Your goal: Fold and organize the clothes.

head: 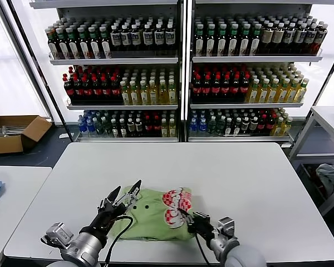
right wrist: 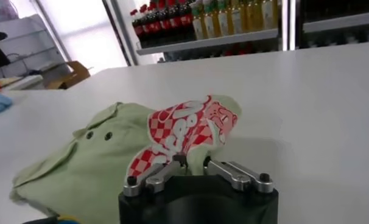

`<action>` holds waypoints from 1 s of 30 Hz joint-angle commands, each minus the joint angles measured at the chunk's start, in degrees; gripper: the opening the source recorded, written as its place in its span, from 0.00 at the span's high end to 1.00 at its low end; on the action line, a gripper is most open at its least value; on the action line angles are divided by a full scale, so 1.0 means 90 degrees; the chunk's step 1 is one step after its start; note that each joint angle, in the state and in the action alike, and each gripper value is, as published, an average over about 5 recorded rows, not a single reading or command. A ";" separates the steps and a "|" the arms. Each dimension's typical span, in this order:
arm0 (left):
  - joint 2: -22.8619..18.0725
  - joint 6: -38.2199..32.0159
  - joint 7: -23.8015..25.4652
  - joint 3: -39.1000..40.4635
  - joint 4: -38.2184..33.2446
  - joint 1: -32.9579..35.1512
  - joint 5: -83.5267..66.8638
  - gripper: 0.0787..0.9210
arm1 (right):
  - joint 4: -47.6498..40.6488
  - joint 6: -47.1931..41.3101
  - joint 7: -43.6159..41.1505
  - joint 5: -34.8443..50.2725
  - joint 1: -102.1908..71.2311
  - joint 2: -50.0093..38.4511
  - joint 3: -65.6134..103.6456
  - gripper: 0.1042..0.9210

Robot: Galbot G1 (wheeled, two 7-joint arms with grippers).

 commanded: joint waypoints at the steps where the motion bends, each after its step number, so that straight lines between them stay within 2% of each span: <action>1: -0.0061 -0.0029 0.0049 -0.0082 0.0104 0.0032 0.0049 0.12 | 0.0064 0.0454 -0.0605 -0.0499 -0.0836 -0.1052 0.1740 0.95; 5: -0.0060 -0.0100 0.0218 -0.0106 0.0337 -0.0072 0.0215 0.12 | -0.0156 0.1060 -0.0671 -0.0482 -0.0887 -0.1161 0.1904 0.97; 9: 0.0026 -0.0399 0.0892 -0.0291 0.0797 -0.0148 0.1157 0.12 | -0.0351 0.1320 -0.0632 -0.0515 -0.0754 -0.1022 0.2154 0.90; 14: 0.0191 -0.1068 0.1651 -0.0651 0.1546 -0.0210 0.3123 0.12 | -0.0789 0.1496 -0.0543 -0.0259 -0.0549 -0.1103 0.2700 0.73; 17: 0.0262 -0.1446 0.1899 -0.0910 0.1895 -0.0230 0.3831 0.12 | -0.0766 0.1512 -0.0494 0.0014 -0.0494 -0.1205 0.2905 0.62; 24: 0.0275 -0.1506 0.1976 -0.1096 0.1933 -0.0242 0.3868 0.12 | -0.0488 0.1490 -0.0173 -0.0189 -0.0053 -0.0809 0.2511 0.38; 30: 0.0137 -0.1466 0.1951 -0.0910 0.1834 -0.0183 0.3931 0.12 | -0.0453 0.0983 0.0323 -0.0737 0.0713 -0.0063 0.0726 0.18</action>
